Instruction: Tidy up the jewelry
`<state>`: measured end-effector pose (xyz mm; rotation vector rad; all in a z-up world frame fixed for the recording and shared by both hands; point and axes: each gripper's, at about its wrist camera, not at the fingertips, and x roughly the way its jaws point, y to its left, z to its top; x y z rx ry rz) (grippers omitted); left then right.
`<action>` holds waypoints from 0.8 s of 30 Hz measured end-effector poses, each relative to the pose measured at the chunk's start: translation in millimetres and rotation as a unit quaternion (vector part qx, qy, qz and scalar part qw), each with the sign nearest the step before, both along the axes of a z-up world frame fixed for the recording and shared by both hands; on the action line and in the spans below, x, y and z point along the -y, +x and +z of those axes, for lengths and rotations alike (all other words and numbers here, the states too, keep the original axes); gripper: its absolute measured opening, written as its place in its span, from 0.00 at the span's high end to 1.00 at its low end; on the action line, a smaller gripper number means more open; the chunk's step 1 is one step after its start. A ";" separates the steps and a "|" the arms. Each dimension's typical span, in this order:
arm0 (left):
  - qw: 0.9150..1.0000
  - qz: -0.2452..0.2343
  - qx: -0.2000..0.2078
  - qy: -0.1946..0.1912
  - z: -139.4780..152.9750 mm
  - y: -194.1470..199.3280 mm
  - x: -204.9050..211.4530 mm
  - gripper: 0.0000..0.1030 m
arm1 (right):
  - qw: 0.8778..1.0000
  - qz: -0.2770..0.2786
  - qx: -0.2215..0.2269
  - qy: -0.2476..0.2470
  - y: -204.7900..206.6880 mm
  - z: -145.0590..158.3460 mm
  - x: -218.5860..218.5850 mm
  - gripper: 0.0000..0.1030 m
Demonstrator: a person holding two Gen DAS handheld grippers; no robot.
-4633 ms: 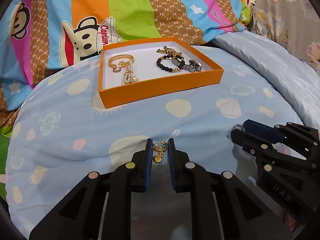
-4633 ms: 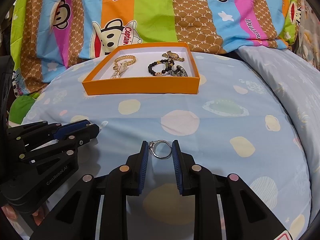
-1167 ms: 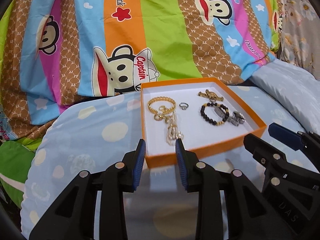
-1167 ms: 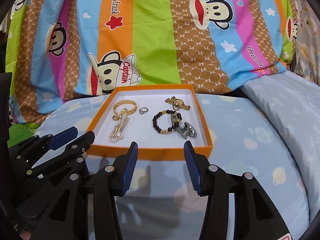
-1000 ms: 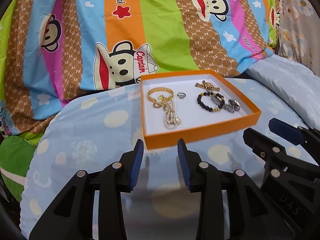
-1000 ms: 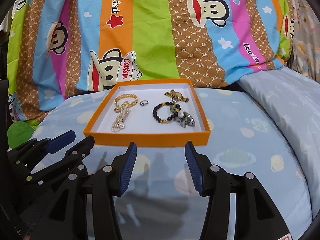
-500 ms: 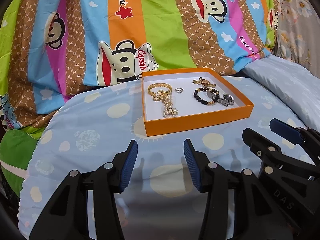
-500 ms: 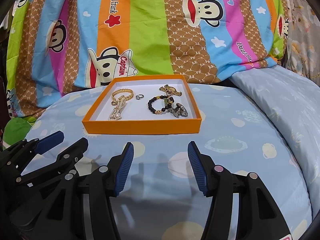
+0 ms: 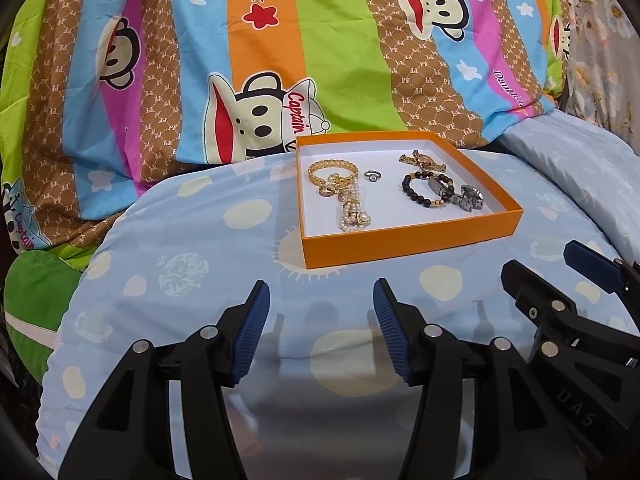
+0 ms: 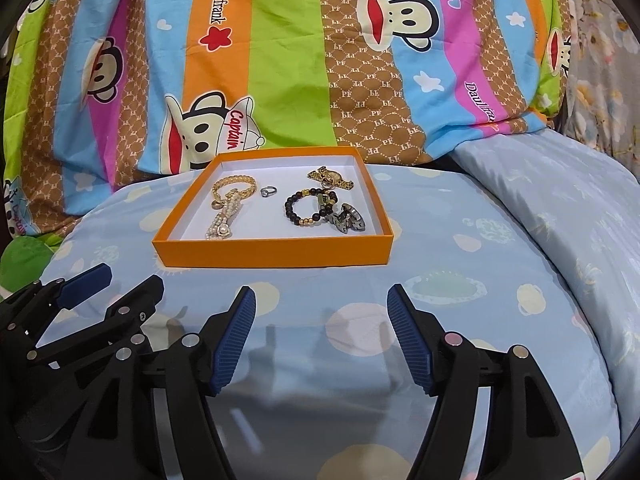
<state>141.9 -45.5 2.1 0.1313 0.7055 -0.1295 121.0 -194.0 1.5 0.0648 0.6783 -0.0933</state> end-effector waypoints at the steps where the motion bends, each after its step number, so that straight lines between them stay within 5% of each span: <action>1: 1.000 0.001 0.001 0.001 0.1 -0.1 0.2 0.49 | 1.000 -0.001 0.000 -0.001 0.1 0.2 -0.1 0.34; 24: 1.000 0.018 0.004 0.017 -0.3 0.7 1.1 0.44 | 1.000 -0.007 -0.001 -0.008 0.7 0.5 -0.7 0.34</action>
